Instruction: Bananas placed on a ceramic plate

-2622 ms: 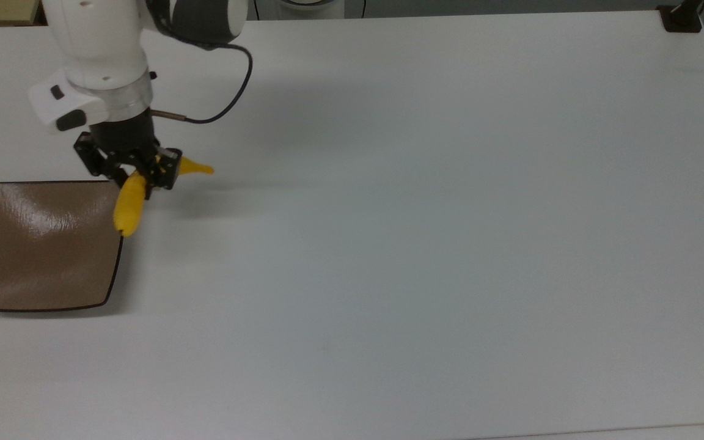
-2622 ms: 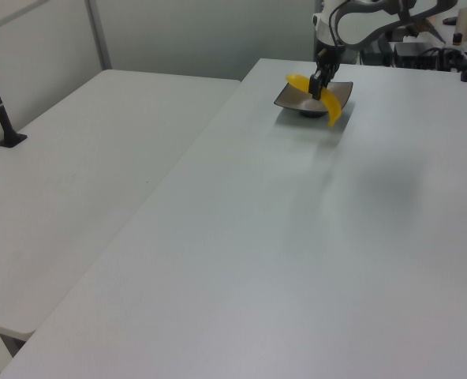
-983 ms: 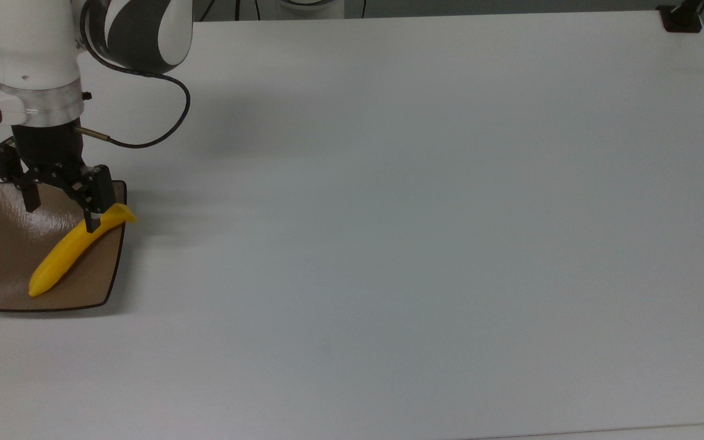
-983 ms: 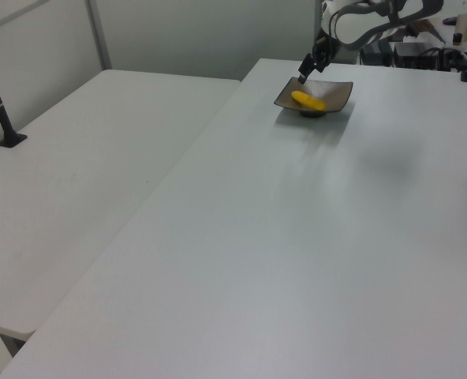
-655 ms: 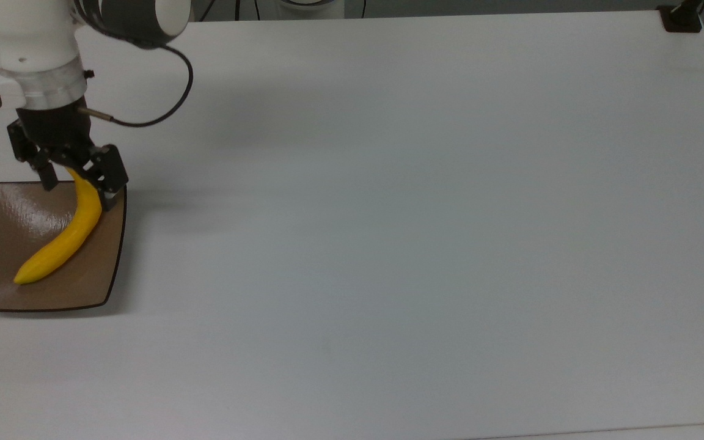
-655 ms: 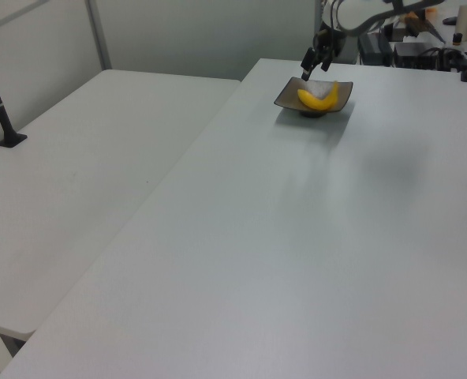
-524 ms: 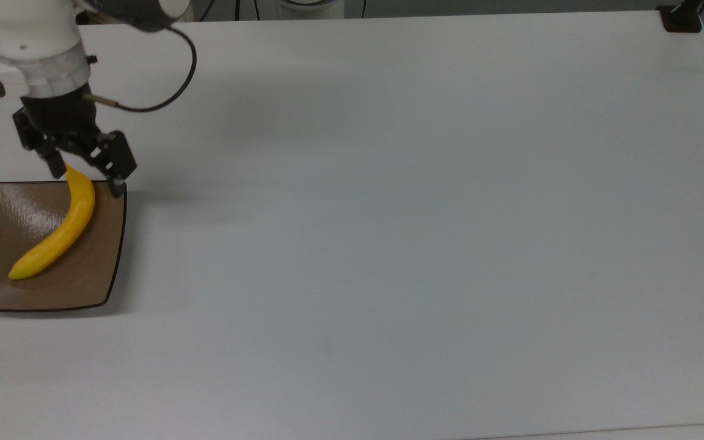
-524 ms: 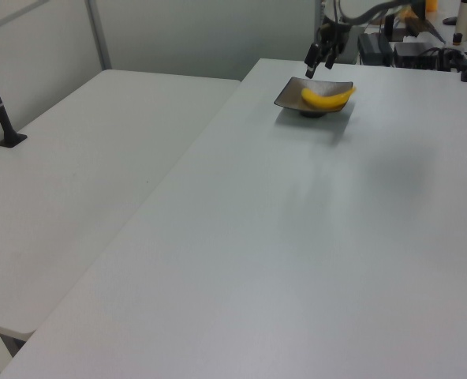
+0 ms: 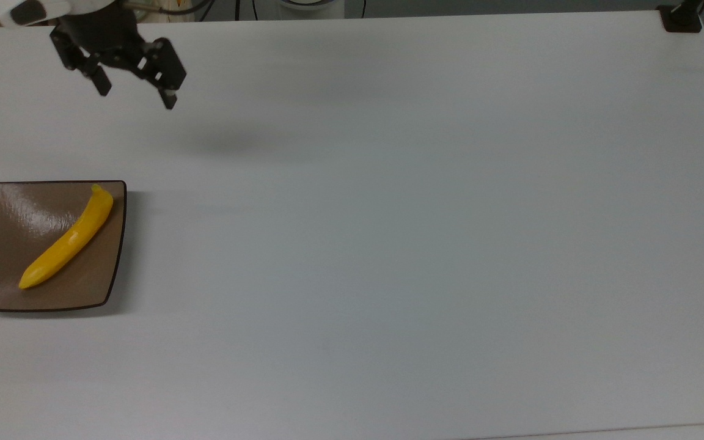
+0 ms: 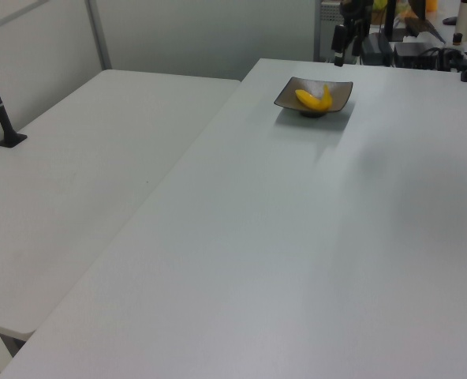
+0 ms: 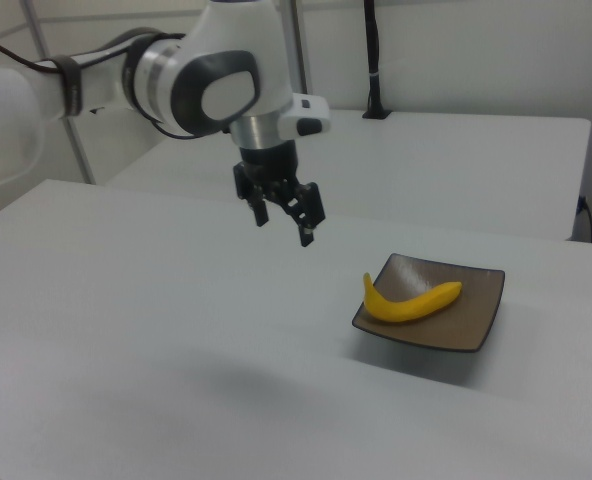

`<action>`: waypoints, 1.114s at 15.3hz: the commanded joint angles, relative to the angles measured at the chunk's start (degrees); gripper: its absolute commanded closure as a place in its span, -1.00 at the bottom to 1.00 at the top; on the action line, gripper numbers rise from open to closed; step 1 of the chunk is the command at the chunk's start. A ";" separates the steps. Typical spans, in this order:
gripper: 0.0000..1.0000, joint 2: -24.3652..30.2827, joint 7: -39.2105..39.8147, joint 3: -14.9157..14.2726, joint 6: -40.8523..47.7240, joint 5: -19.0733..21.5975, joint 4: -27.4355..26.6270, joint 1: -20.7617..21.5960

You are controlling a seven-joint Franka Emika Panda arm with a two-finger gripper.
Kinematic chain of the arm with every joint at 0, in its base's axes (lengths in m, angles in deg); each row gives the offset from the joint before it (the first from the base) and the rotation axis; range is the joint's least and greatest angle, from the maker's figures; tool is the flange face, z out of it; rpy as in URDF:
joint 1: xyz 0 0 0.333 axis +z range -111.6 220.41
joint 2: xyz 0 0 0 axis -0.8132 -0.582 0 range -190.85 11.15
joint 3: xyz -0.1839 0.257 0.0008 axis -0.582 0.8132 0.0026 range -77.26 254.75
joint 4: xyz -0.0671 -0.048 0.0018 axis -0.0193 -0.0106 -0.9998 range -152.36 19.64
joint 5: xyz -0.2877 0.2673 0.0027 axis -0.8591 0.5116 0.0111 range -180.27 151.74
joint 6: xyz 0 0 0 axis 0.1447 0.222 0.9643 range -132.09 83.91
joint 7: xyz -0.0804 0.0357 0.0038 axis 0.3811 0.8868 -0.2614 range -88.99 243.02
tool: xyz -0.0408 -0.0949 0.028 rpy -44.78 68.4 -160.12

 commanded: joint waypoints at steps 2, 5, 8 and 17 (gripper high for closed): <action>-1.00 5.82 -0.30 3.75 2.95 -5.68 -4.83 1.43; -1.00 7.41 -0.91 4.28 3.13 -7.72 -5.37 3.36; -1.00 8.20 -0.29 4.37 3.65 -8.25 -6.16 6.00; -1.00 9.87 -0.38 4.37 6.99 -6.93 -8.18 9.60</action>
